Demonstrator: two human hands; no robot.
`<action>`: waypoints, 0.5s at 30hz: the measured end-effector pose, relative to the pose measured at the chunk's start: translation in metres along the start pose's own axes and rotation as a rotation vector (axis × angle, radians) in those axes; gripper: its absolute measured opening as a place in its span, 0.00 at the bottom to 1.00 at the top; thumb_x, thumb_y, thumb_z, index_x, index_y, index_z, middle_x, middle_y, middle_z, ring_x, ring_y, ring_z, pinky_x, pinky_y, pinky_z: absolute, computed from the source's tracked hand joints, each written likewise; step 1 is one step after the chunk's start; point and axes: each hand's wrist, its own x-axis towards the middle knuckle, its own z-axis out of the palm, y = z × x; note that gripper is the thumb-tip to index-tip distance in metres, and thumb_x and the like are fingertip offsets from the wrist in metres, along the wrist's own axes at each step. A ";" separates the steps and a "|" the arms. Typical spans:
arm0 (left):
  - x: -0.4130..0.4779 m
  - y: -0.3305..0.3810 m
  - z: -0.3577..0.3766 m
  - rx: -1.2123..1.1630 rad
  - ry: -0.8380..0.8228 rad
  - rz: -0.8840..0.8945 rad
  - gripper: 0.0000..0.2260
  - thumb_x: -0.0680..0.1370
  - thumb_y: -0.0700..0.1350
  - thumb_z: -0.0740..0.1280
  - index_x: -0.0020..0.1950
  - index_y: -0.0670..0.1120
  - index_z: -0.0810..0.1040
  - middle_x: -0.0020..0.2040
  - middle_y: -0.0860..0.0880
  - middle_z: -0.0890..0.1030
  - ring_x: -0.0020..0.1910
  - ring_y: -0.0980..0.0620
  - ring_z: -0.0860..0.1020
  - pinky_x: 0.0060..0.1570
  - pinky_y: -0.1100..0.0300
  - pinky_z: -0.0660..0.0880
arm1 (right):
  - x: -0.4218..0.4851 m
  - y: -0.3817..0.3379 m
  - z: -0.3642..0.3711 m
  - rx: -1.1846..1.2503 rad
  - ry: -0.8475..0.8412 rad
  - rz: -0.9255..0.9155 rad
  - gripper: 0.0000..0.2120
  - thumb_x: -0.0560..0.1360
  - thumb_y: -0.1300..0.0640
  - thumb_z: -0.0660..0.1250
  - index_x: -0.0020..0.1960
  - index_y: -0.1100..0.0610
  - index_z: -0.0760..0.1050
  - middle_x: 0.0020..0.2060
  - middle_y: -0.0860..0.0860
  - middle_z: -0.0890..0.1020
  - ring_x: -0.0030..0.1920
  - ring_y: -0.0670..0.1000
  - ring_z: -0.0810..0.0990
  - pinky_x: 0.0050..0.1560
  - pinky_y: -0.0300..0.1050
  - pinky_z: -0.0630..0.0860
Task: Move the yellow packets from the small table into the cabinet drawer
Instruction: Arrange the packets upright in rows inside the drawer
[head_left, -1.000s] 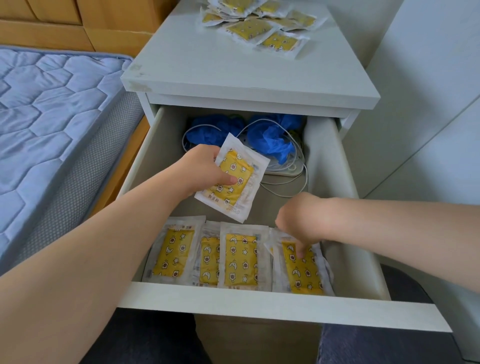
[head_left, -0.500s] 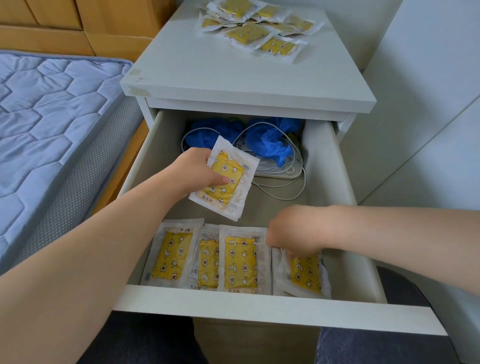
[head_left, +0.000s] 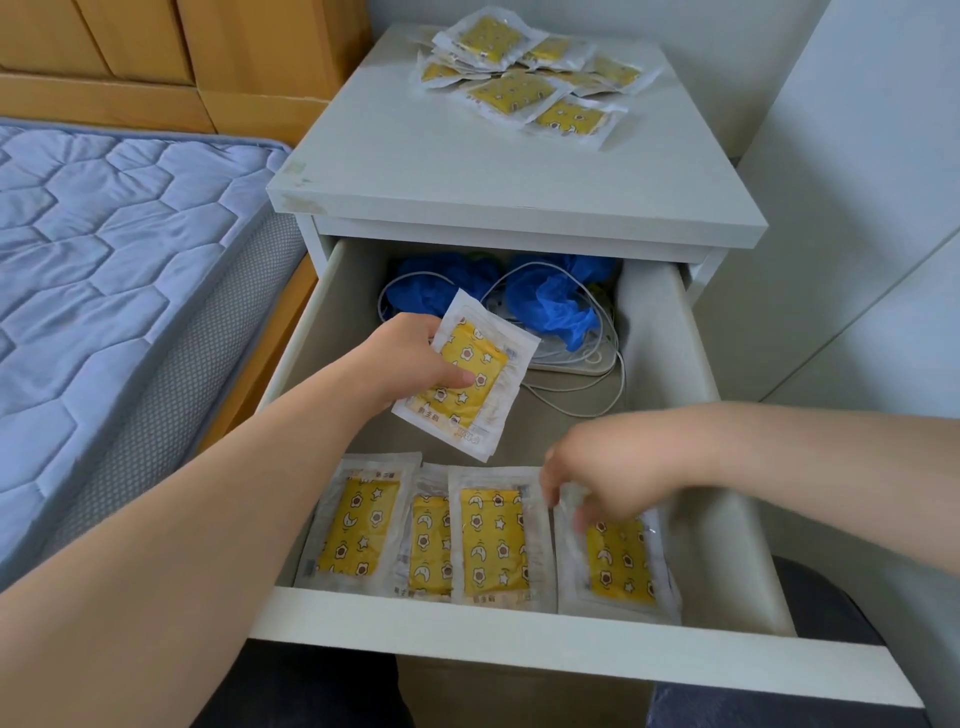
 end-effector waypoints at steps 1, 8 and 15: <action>0.000 0.000 -0.001 0.007 -0.007 -0.001 0.12 0.72 0.42 0.74 0.53 0.49 0.78 0.46 0.52 0.82 0.40 0.56 0.81 0.36 0.63 0.76 | -0.003 0.006 -0.010 0.115 0.058 0.013 0.13 0.75 0.49 0.67 0.59 0.51 0.78 0.52 0.46 0.80 0.51 0.48 0.79 0.50 0.43 0.75; 0.004 -0.003 -0.001 0.075 -0.080 -0.029 0.12 0.71 0.42 0.75 0.52 0.48 0.80 0.48 0.50 0.83 0.44 0.53 0.83 0.44 0.59 0.78 | 0.024 0.047 -0.044 0.998 0.556 0.167 0.22 0.76 0.55 0.67 0.68 0.55 0.67 0.61 0.50 0.75 0.61 0.49 0.75 0.66 0.48 0.70; 0.012 -0.012 -0.016 0.159 -0.205 -0.059 0.17 0.72 0.43 0.74 0.59 0.48 0.78 0.52 0.50 0.83 0.48 0.53 0.83 0.44 0.59 0.79 | 0.057 0.031 -0.048 1.466 0.507 0.064 0.08 0.74 0.71 0.66 0.48 0.60 0.76 0.47 0.57 0.82 0.45 0.53 0.82 0.36 0.41 0.82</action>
